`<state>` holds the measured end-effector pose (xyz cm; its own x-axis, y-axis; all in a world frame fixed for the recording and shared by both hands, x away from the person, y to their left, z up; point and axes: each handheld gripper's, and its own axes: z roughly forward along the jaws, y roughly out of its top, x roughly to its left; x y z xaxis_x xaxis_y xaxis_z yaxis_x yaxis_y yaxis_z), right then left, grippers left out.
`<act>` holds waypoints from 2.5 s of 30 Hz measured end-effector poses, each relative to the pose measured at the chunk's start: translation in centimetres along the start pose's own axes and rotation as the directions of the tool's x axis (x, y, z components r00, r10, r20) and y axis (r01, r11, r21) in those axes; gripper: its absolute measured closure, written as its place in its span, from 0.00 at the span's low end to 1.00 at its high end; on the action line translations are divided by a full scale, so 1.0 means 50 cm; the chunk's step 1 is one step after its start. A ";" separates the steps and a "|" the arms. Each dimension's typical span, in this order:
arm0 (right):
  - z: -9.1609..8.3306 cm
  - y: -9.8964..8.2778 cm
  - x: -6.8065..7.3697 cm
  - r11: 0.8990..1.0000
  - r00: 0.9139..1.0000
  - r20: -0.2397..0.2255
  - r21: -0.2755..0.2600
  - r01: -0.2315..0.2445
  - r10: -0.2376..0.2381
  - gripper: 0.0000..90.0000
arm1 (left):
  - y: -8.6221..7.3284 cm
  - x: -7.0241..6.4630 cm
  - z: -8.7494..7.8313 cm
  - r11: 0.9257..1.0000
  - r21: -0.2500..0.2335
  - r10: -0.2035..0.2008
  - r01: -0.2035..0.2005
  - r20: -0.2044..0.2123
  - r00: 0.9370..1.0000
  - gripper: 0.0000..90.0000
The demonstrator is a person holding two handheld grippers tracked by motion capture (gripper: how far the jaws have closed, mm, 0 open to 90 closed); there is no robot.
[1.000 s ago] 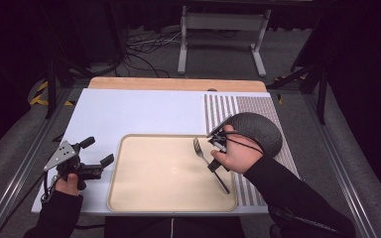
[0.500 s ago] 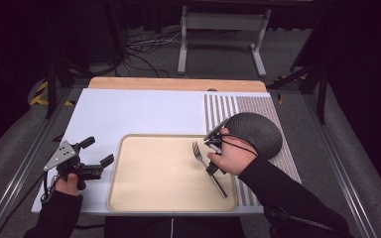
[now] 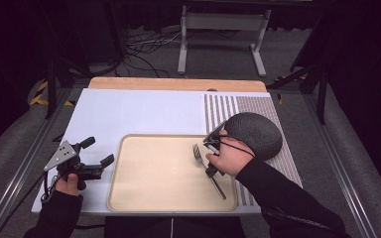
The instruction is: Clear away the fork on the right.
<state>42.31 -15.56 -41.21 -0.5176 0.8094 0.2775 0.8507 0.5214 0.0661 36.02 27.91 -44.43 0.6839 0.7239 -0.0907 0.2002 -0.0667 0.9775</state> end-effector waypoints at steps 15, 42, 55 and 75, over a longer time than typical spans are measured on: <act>-0.004 -0.001 -0.003 1.000 1.000 -0.010 -0.023 0.018 -0.018 0.79 | 0.000 0.000 0.000 1.000 -0.001 0.001 -0.001 -0.002 1.000 0.00; -0.017 0.030 0.031 0.652 0.764 0.124 -0.446 0.613 -0.634 0.30 | 0.000 0.000 -0.001 1.000 0.001 0.000 0.000 0.000 1.000 0.00; 0.013 0.058 0.038 0.553 0.663 0.174 -0.423 0.718 -0.728 0.67 | 0.000 0.000 -0.001 1.000 -0.002 0.000 0.000 0.000 1.000 0.00; 0.056 0.078 0.022 0.523 0.599 0.200 -0.329 0.787 -0.776 1.00 | 0.000 0.000 -0.001 1.000 -0.001 0.002 -0.002 0.001 1.000 0.00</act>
<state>44.79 -11.91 -43.32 -0.9880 0.1343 -0.0768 0.0674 0.8202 0.5681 35.99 27.95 -44.43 0.6849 0.7233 -0.0885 0.1978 -0.0677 0.9779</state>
